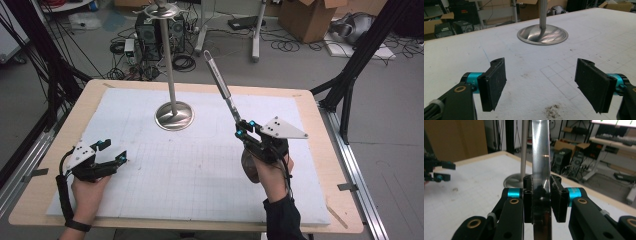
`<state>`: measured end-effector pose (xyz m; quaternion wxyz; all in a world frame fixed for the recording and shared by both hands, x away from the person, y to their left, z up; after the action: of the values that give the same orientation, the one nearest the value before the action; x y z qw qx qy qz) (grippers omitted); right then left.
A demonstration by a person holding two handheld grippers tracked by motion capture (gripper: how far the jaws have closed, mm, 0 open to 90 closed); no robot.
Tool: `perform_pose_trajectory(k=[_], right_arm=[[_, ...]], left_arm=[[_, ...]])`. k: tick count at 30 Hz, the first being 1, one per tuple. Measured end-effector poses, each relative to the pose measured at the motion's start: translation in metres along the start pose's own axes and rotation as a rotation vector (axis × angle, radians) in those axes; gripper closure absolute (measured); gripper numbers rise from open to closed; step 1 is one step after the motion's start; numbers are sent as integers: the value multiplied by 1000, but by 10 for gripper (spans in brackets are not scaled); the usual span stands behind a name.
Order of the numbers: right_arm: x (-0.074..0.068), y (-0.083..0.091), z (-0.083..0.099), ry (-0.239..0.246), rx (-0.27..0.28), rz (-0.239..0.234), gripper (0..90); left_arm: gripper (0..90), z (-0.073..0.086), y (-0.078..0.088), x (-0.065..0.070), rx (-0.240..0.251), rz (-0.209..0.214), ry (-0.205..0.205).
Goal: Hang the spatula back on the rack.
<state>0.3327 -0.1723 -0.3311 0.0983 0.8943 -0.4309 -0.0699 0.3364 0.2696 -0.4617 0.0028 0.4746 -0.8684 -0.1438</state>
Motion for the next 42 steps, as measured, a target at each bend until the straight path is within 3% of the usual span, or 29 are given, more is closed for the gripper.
perform_pose_trajectory(k=[1,6,19,26,34,42], right_arm=[[-1,-1,-5,4,31,-4,754],[-3,-3,-16,8,85,-22,754],[-8,-10,-27,7,123,-31,754],[-7,-29,-36,-10,162,-62,754],[-20,-62,-45,-8,178,-113,754],[-25,-86,-47,-43,183,-119,754]], left_arm=[[255,0,0,0,0,0,-2],[254,0,0,0,0,0,0],[254,0,0,0,2,2,-1],[254,0,0,0,0,0,0],[255,0,1,0,5,-1,2],[255,0,0,1,4,-3,-4]])
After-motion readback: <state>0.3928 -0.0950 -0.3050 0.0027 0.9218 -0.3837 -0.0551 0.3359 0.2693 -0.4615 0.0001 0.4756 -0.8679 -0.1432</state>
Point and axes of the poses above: each handheld gripper's, and its own axes: y roughly backward along the jaws, z roughly out of its underside, x roughly to its right, the point moved 5 cm from there along -y, roughly forward along the jaws, and after that the axes turned 6 degrees about -y, right-handed, at the moved point
